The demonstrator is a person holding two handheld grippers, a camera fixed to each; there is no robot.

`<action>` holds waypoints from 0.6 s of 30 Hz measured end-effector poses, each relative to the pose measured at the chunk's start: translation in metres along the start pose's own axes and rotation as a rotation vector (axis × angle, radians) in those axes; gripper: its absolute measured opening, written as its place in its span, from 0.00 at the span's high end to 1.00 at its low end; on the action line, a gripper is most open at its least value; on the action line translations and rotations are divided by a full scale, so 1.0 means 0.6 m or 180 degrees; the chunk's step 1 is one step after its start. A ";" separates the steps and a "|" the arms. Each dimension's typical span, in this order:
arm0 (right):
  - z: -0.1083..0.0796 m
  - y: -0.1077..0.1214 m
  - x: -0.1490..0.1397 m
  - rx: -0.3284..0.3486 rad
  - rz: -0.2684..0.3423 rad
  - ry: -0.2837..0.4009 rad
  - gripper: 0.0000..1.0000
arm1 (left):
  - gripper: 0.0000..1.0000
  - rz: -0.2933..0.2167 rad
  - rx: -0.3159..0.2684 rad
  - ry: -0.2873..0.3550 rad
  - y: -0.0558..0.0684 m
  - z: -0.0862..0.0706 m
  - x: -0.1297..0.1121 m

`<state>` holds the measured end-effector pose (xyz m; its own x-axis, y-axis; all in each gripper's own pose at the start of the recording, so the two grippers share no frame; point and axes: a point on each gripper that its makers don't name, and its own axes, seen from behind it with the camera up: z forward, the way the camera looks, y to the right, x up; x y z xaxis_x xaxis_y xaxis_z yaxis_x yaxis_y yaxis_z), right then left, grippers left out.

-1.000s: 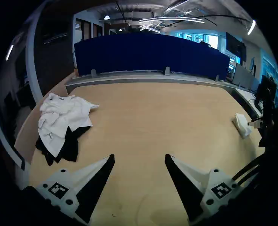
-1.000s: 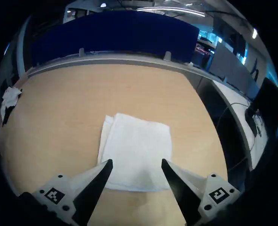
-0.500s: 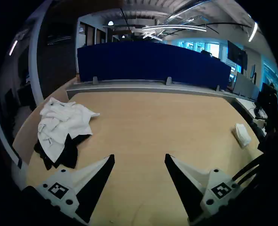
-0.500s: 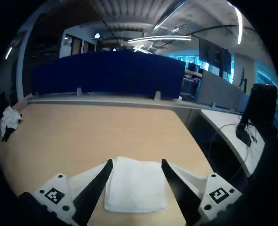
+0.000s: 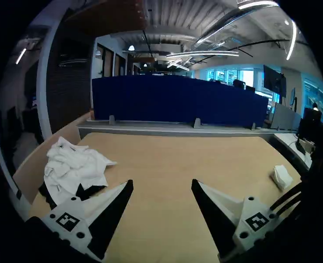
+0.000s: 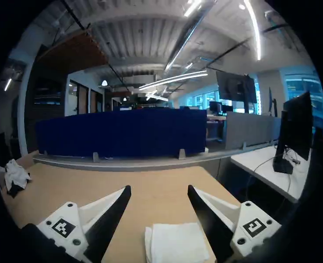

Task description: Fold towel

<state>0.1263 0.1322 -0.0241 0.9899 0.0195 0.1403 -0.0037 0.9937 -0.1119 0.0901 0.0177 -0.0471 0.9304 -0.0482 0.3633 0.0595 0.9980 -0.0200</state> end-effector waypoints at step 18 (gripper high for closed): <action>-0.009 -0.169 0.050 0.0134 -0.0233 0.0211 0.00 | 0.01 0.0064 0.0040 0.0464 -0.015 0.019 0.086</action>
<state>0.1569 0.0316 -0.0140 0.9950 -0.0594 0.0809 0.0645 0.9960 -0.0621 0.1333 0.0069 -0.0178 0.9741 -0.0327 0.2238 0.0367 0.9992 -0.0140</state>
